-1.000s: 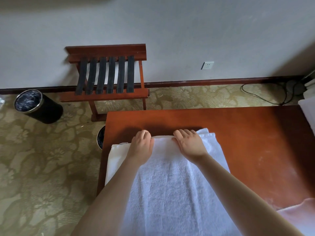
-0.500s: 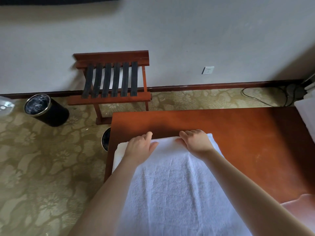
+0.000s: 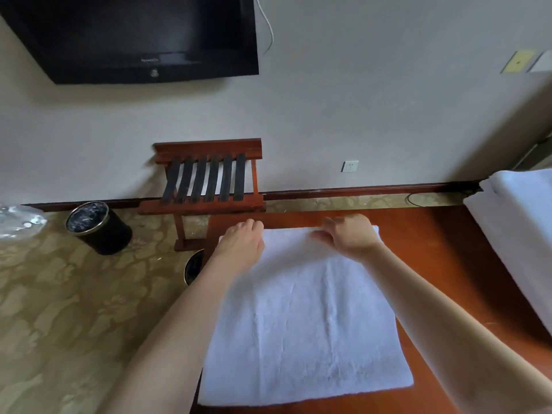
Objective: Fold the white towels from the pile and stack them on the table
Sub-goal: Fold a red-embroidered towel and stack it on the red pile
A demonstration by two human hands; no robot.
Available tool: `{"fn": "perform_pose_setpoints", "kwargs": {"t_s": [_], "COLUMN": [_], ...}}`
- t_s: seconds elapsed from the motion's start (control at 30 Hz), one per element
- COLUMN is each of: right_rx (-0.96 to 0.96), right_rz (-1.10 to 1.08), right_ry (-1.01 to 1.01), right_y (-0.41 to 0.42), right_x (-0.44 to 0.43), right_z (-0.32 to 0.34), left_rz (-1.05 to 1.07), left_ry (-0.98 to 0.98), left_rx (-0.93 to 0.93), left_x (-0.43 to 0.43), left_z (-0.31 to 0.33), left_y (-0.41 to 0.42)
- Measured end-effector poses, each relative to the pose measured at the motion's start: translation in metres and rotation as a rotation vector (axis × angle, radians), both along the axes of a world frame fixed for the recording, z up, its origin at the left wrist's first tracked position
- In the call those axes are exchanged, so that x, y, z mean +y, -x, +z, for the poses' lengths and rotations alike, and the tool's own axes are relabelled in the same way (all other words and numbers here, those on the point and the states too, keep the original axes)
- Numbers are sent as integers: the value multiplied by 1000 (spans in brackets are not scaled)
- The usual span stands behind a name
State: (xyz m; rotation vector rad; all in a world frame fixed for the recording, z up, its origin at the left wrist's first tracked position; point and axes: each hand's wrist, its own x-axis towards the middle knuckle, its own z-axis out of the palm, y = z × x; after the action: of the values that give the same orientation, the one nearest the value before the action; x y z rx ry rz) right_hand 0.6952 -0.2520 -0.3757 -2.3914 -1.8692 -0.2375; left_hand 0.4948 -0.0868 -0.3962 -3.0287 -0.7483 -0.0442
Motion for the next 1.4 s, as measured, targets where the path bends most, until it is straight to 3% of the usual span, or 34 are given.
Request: {"fn": "perform_pose_setpoints", "kwargs": {"t_s": [0.1, 0.33, 0.57, 0.7, 1.03, 1.27, 1.4], "right_rx": [-92, -217, -333, -294, -135, 66, 168], "right_rz": [25, 7, 79, 82, 47, -159, -208], "right_ry": [-219, -412, -489, -530, -427, -398, -389], "right_y": [-5, -10, -14, -12, 9, 32, 52], "right_x": [-1, -13, -24, -34, -46, -59, -78], "right_z": [49, 134, 162, 155, 117, 98, 98], "left_rz": [-36, -54, -108, -170, -110, 91, 151], "left_ry": [-80, -294, -390, -442, -290, 16, 98], "left_rx": [-102, -210, -293, -371, -340, -417, -420], "left_x": [6, 5, -1, -10, -21, -49, -68], "left_z": [50, 141, 178, 183, 149, 123, 122], "left_y": [-7, -17, -3, 6, 21, 37, 52]}}
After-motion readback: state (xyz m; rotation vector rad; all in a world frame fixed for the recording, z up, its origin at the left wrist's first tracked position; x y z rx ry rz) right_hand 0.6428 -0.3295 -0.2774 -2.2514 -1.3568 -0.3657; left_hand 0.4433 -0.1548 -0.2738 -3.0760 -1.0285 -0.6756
